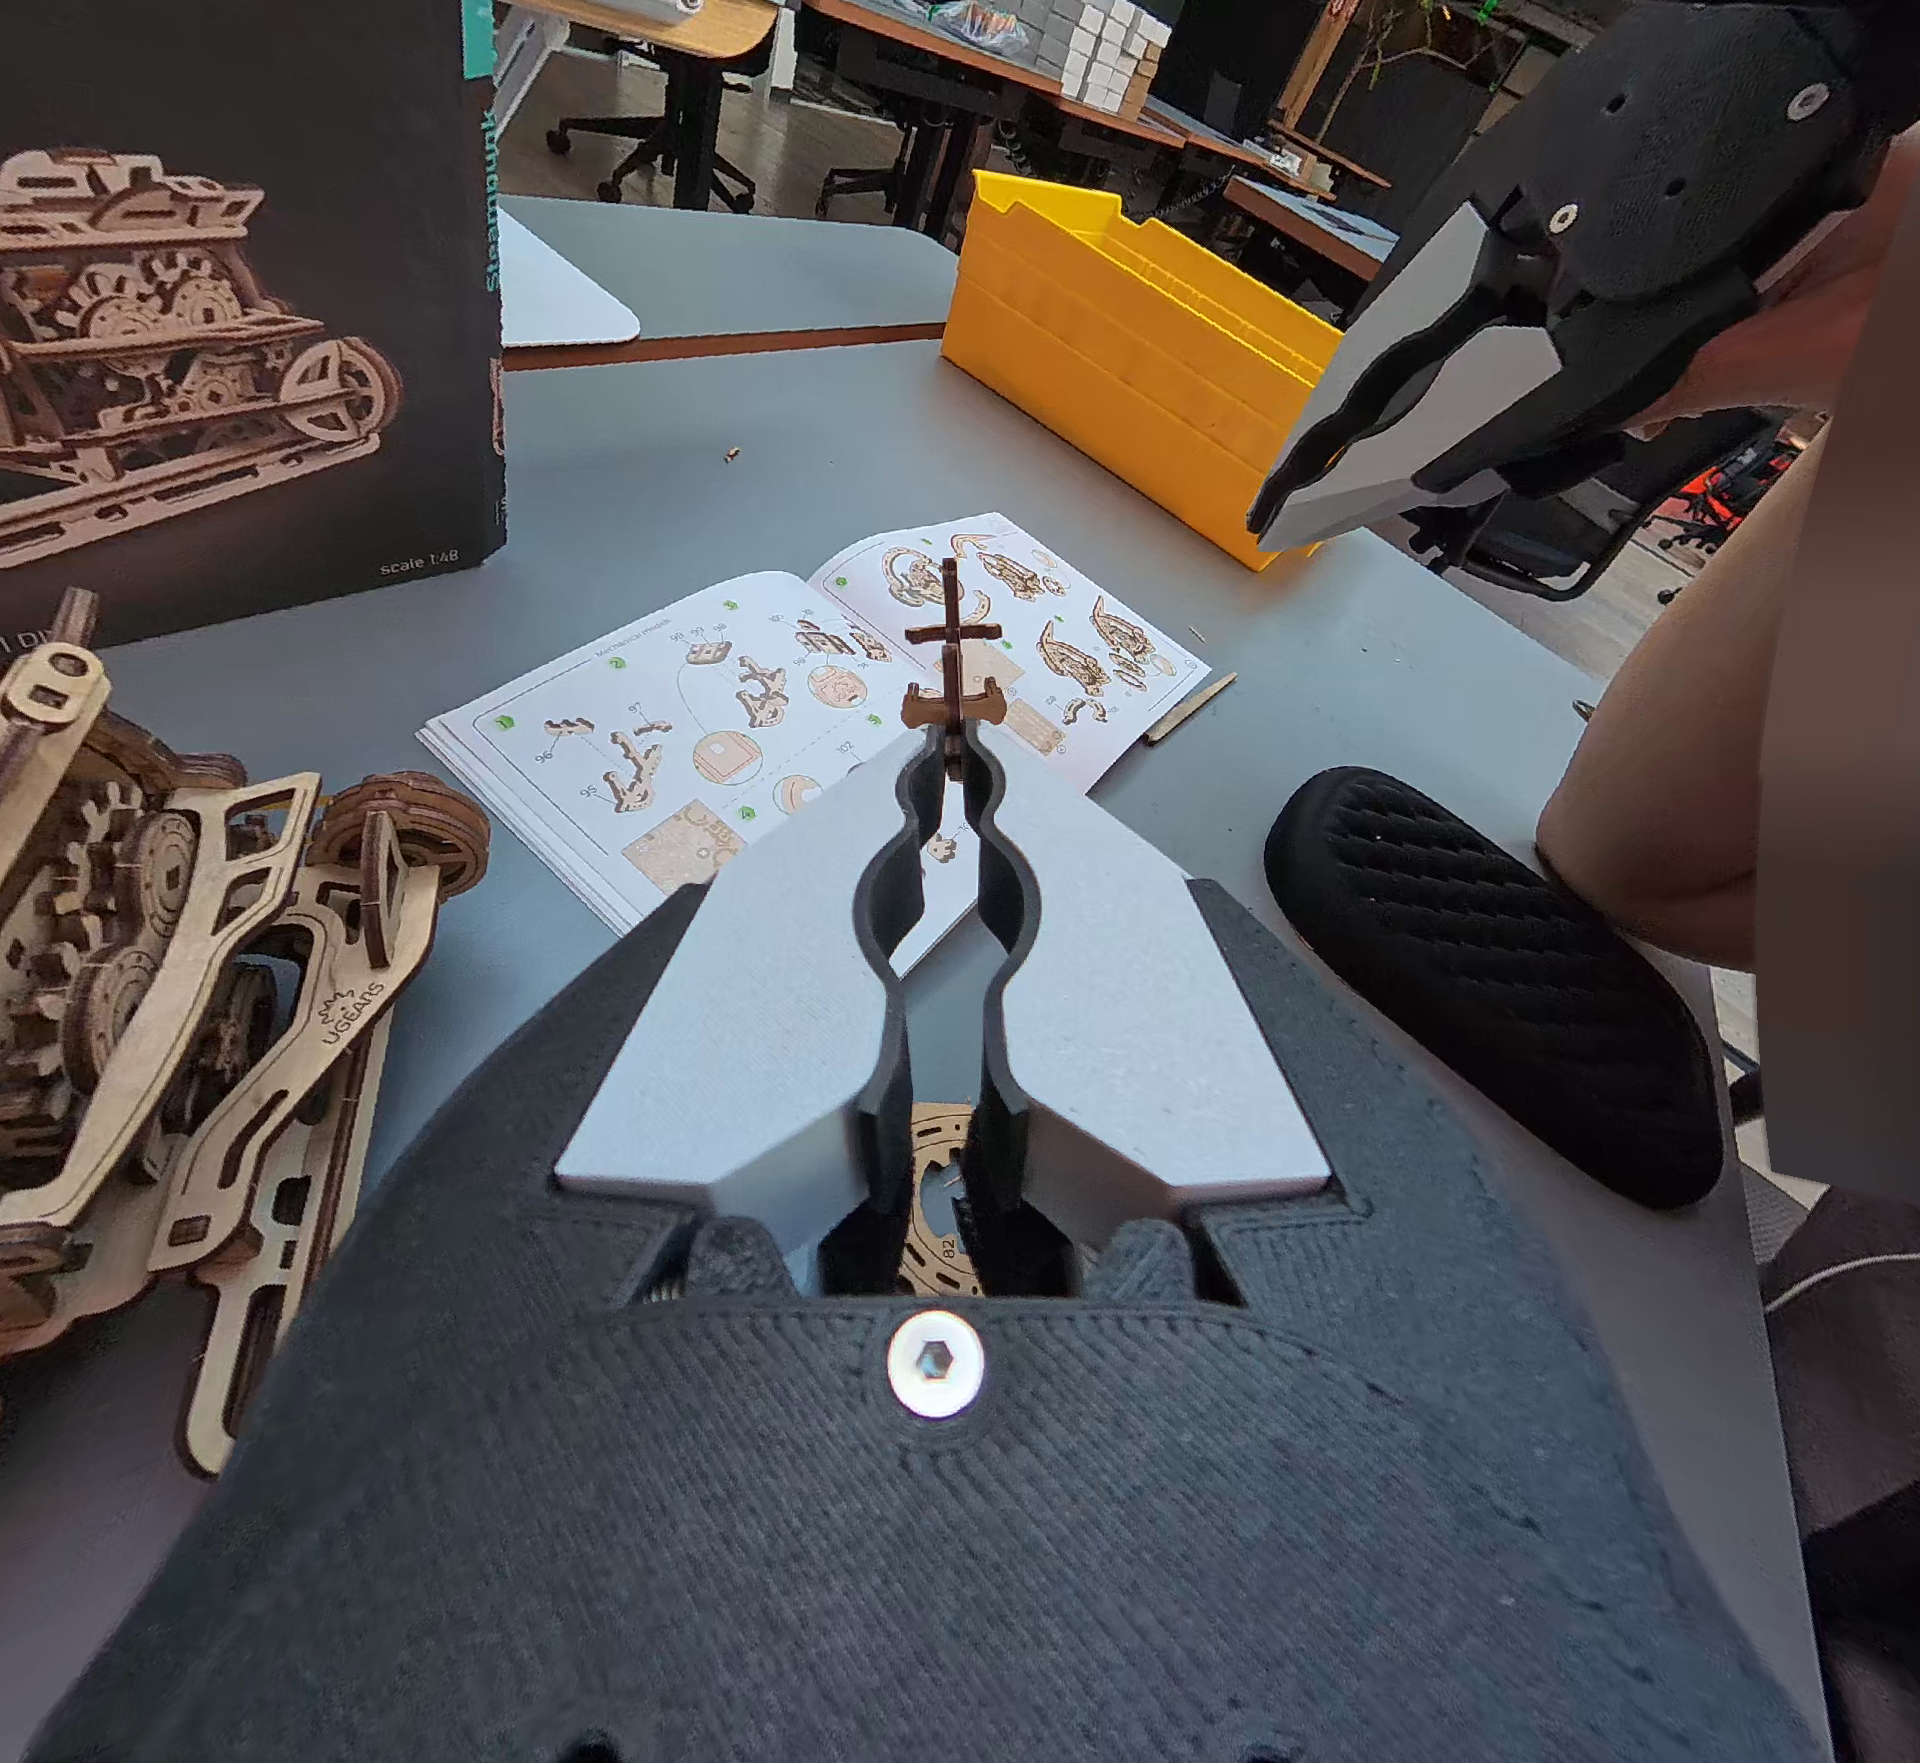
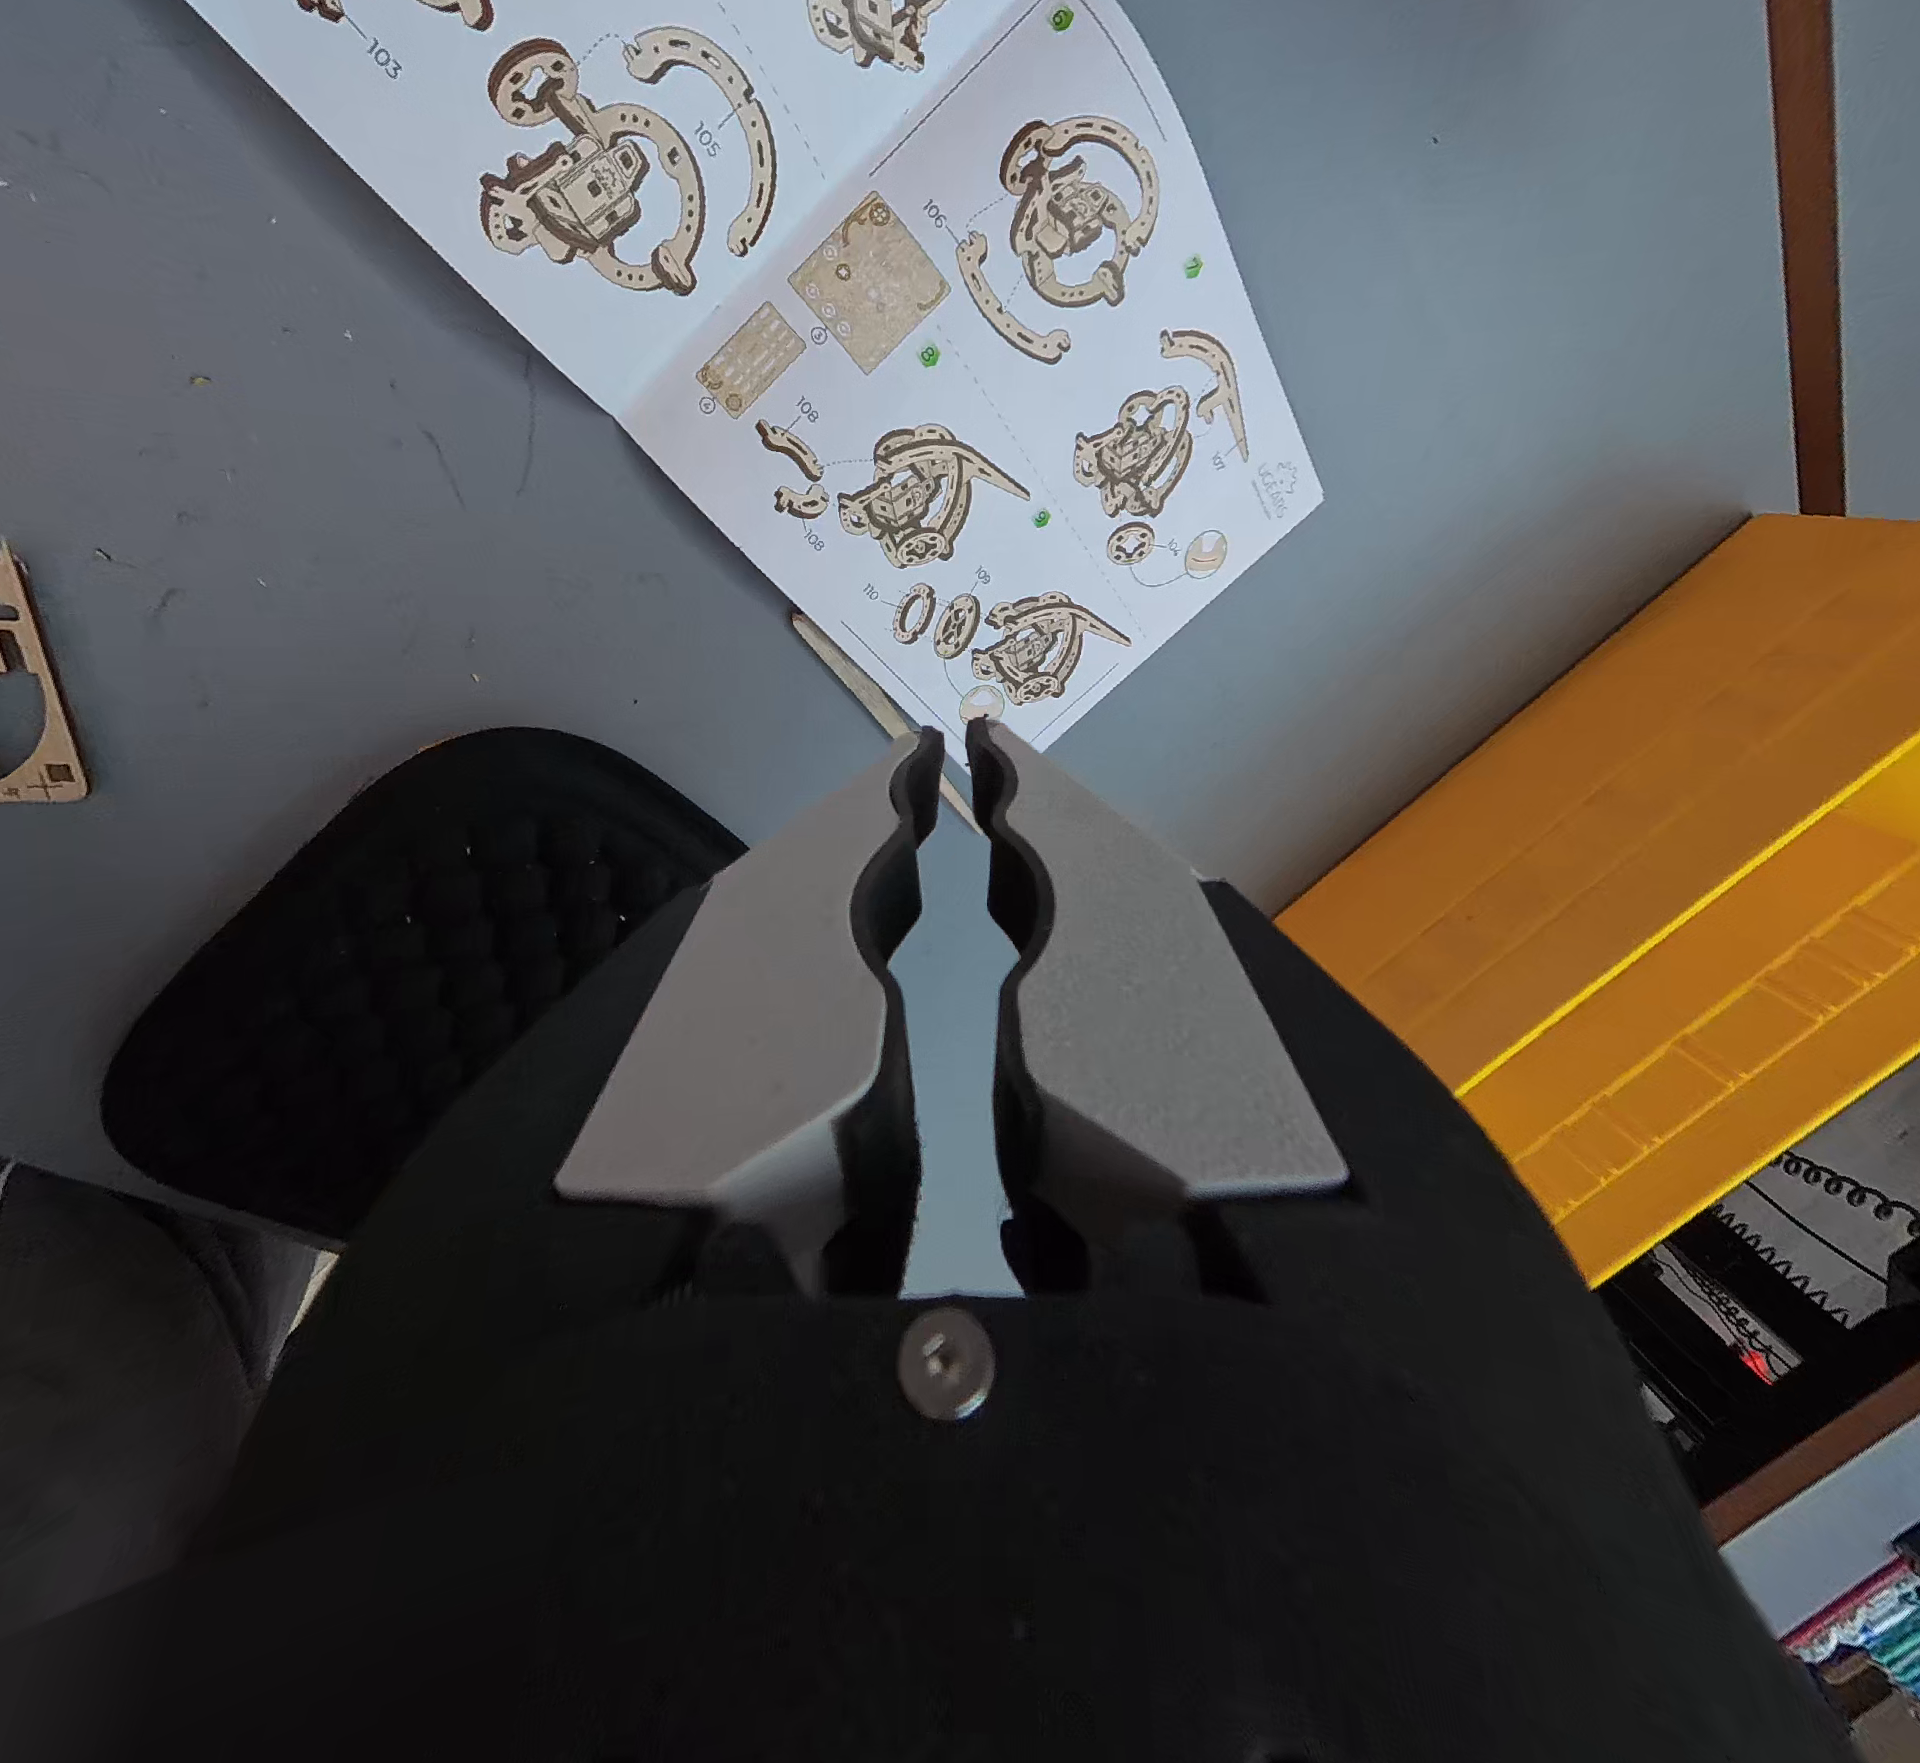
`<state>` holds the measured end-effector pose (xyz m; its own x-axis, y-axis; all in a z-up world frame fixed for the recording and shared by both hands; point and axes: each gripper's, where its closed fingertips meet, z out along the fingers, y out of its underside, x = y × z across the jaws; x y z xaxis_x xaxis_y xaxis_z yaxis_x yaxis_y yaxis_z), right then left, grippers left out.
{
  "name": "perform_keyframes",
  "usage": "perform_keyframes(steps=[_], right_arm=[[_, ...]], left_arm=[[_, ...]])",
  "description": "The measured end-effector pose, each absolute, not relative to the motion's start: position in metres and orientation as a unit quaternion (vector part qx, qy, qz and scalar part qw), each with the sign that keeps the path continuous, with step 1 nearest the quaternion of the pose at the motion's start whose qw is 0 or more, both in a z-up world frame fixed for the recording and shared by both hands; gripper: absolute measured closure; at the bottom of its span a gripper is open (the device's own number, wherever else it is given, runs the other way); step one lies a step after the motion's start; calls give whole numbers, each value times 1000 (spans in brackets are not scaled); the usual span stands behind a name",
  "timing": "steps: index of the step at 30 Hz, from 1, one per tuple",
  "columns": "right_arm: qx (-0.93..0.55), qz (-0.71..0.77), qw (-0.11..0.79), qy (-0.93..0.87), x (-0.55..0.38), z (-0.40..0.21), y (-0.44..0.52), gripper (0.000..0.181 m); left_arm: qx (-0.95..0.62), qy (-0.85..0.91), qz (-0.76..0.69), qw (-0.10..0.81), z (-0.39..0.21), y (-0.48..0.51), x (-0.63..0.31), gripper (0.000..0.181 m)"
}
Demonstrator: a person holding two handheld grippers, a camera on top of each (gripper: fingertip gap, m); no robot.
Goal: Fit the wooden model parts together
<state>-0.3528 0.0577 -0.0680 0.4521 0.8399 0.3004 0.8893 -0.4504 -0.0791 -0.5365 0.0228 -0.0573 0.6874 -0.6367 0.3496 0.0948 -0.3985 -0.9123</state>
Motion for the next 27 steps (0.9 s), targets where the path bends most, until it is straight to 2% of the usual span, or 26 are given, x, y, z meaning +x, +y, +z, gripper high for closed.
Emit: perform_keyframes(steps=[1, 13, 21, 27], right_arm=[[-844, -109, 112, -513, -353, -69, 57, 177], [-843, -128, 77, -516, -346, -83, 60, 179], [-841, -66, 57, -535, -307, -82, 59, 181], [-891, -9, 127, -436, -270, -53, 85, 180]], left_arm=[[-758, 177, -352, 520, -57, 23, -538, 181], [-758, 163, -346, 528, -60, 27, -548, 181], [-746, 144, -352, 546, -51, 27, -557, 181], [-735, 134, -364, 556, -45, 26, -561, 181]])
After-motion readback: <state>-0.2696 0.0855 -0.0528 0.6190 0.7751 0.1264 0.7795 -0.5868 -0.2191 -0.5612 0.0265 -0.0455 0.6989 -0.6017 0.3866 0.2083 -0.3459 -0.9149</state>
